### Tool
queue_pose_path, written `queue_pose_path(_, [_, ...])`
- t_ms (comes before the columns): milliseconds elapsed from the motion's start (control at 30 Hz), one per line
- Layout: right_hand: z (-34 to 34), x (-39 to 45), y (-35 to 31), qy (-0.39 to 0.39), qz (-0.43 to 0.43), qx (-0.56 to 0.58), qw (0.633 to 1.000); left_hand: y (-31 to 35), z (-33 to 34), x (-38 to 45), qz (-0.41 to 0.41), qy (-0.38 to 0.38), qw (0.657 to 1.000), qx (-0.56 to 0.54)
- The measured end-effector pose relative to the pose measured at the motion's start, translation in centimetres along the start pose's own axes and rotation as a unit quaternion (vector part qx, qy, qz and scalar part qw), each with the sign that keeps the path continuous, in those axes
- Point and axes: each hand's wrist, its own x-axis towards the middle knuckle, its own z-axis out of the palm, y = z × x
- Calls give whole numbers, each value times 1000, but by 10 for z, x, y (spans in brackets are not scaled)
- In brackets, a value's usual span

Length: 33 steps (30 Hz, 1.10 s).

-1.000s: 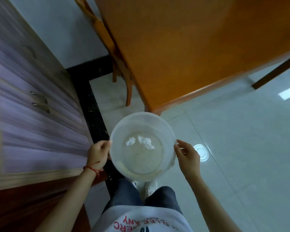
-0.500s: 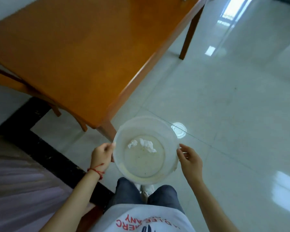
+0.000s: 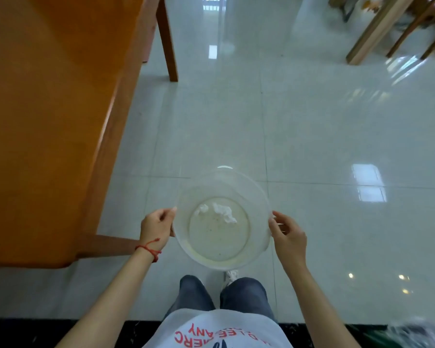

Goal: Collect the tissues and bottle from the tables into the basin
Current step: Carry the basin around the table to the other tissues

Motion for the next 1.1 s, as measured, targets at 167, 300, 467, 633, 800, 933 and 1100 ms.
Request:
queue_pose_path(167, [-13, 44, -4, 33, 11, 19, 999, 36, 32, 39, 13, -19, 999, -26])
queue_pose_path(300, [-21, 103, -20, 38, 2, 29, 999, 73, 62, 81, 22, -17, 999, -28])
queue_pose_path(467, [-32, 184, -55, 22, -6, 42, 999, 124, 92, 130, 17, 2, 999, -46])
queue_pose_path(633, [-31, 259, -88, 1, -16, 34, 999, 169, 112, 179, 23, 16, 998, -61])
queue_pose_path(800, [-9, 335, -119, -4, -12, 38, 999, 206, 122, 251, 12, 24, 998, -60])
queue_pose_path(933, [21, 398, -150, 0, -16, 30, 999, 239, 124, 319, 16, 24, 998, -56])
queue_pose_path(1100, [58, 475, -202, 4, -6, 44, 999, 288, 117, 408, 6, 14, 998, -59])
